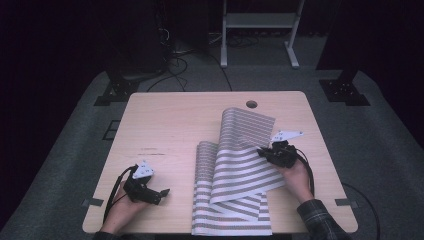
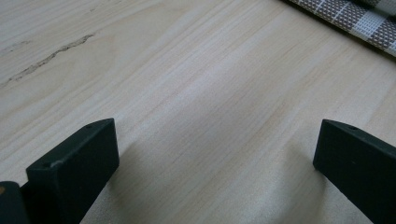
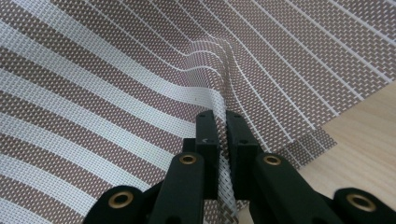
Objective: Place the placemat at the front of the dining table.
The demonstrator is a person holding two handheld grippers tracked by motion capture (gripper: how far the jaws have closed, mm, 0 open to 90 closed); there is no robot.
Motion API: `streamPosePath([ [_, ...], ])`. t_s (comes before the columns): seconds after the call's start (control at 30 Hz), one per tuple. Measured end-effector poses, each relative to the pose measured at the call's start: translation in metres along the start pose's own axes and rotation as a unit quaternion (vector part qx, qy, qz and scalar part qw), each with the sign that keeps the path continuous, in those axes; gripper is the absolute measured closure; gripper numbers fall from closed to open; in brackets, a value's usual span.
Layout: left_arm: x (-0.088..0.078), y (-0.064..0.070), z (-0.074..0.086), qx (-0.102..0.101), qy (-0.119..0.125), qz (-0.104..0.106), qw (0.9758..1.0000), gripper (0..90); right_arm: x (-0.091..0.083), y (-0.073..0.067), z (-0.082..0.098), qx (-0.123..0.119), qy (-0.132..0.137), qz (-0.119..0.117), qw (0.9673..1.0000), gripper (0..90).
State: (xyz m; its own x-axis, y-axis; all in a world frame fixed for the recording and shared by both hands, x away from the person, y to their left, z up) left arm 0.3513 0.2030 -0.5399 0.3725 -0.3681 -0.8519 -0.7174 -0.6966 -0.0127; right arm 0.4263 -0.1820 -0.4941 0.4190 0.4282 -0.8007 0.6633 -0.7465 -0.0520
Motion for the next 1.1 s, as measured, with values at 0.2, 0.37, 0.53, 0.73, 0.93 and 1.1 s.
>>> streamPosePath([
  [0.2,0.000,0.000,0.000,0.000,0.000,0.000,1.0000,0.0,0.009,0.012,-0.006,0.008,-0.011,0.003,0.9999,85.1],
  [0.37,0.000,0.000,0.000,0.000,0.000,-0.001,1.0000,0.0,0.015,0.022,-0.012,0.017,-0.013,0.009,0.9997,85.1],
  [0.53,0.000,0.000,0.000,-0.001,0.000,-0.001,1.0000,0.0,0.016,0.029,-0.018,0.021,-0.011,0.016,0.9996,85.1],
  [0.73,0.000,0.000,0.000,-0.001,-0.001,-0.002,1.0000,0.0,0.022,0.039,-0.026,0.029,-0.015,0.025,0.9992,85.0],
  [0.93,0.000,0.000,0.000,-0.003,-0.001,-0.003,1.0000,0.0,0.026,0.048,-0.031,0.036,-0.017,0.030,0.9988,85.0],
  [1.1,0.000,0.000,0.000,-0.003,0.001,-0.003,1.0000,0.0,0.022,0.059,-0.043,0.047,-0.009,0.038,0.9981,85.0],
])
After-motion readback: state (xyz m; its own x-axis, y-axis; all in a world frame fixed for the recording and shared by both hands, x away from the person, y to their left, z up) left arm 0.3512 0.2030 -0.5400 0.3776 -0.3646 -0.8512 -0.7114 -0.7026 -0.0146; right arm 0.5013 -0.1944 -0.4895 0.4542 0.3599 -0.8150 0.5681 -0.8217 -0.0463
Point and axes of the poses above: each handheld gripper's, and its own axes: x roughly forward along the jaws, z roughly out of its underside, y roughly to its right, the point moved 8 cm from there along x, roughly forward along the jaws, and after that the axes turned 14 degrees about -y, right-handed, at the moved point
